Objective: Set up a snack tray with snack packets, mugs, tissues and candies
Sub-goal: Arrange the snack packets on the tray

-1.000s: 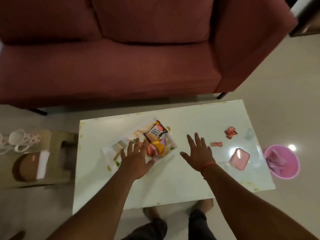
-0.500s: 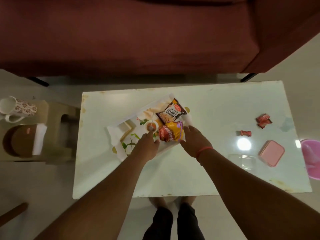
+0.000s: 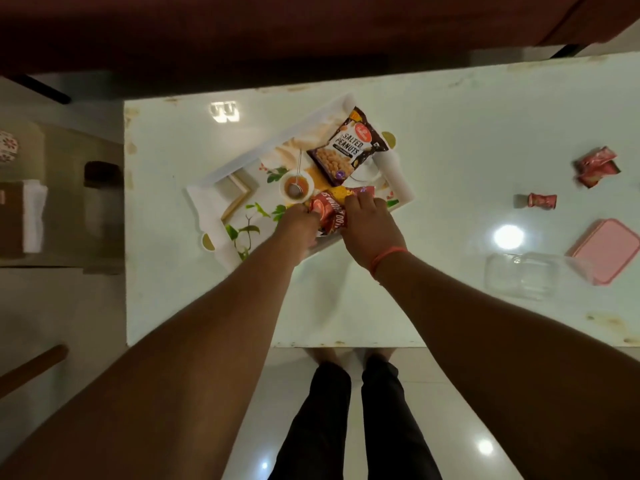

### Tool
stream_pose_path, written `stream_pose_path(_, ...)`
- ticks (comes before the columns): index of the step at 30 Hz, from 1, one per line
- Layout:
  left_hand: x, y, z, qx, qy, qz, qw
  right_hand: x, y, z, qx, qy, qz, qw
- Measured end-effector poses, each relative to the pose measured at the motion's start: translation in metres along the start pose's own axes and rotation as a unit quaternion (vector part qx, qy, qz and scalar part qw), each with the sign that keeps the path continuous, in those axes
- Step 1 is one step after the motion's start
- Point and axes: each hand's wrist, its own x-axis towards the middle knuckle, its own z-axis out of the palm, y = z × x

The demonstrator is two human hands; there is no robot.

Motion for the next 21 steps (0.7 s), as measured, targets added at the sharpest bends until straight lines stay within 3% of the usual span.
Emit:
stream_pose_path(4, -0.009, -0.006, -0.005, -0.027, -0.003, 0.057, 0.998, 0.001, 0.007, -0.005, 0.081, -0.016, -0.009, 0.997)
stream_pose_path(8, -0.023, -0.005, -0.016, 0.136, -0.009, 0.231, 0.963, 0.004, 0.01, -0.038, 0.213, 0.042, 0.0, 0.976)
stream_pose_path(10, -0.03, 0.0, -0.021, 0.226, -0.016, 0.309, 0.924, 0.006, 0.013, -0.057, 0.21, -0.009, -0.019, 0.978)
stream_pose_path(12, -0.032, 0.004, -0.024, 0.234, -0.036, 0.345, 0.908, 0.007, 0.015, -0.071, 0.231, -0.098, -0.004, 0.968)
stream_pose_path(14, -0.033, 0.007, -0.027, 0.165, -0.04, 0.338, 0.926, 0.006, 0.014, -0.075, 0.263, -0.12, 0.021, 0.957)
stream_pose_path(17, -0.033, 0.01, -0.022, -0.031, -0.017, 0.254, 0.967, 0.001, 0.006, -0.069, 0.364, -0.058, 0.069, 0.927)
stream_pose_path(19, -0.037, 0.007, -0.014, -0.113, -0.038, 0.171, 0.978, -0.004, -0.001, -0.062, 0.458, -0.012, 0.106, 0.883)
stream_pose_path(21, -0.042, -0.004, -0.005, -0.112, -0.093, 0.115, 0.983, -0.007, -0.006, -0.056, 0.539, 0.006, 0.152, 0.828)
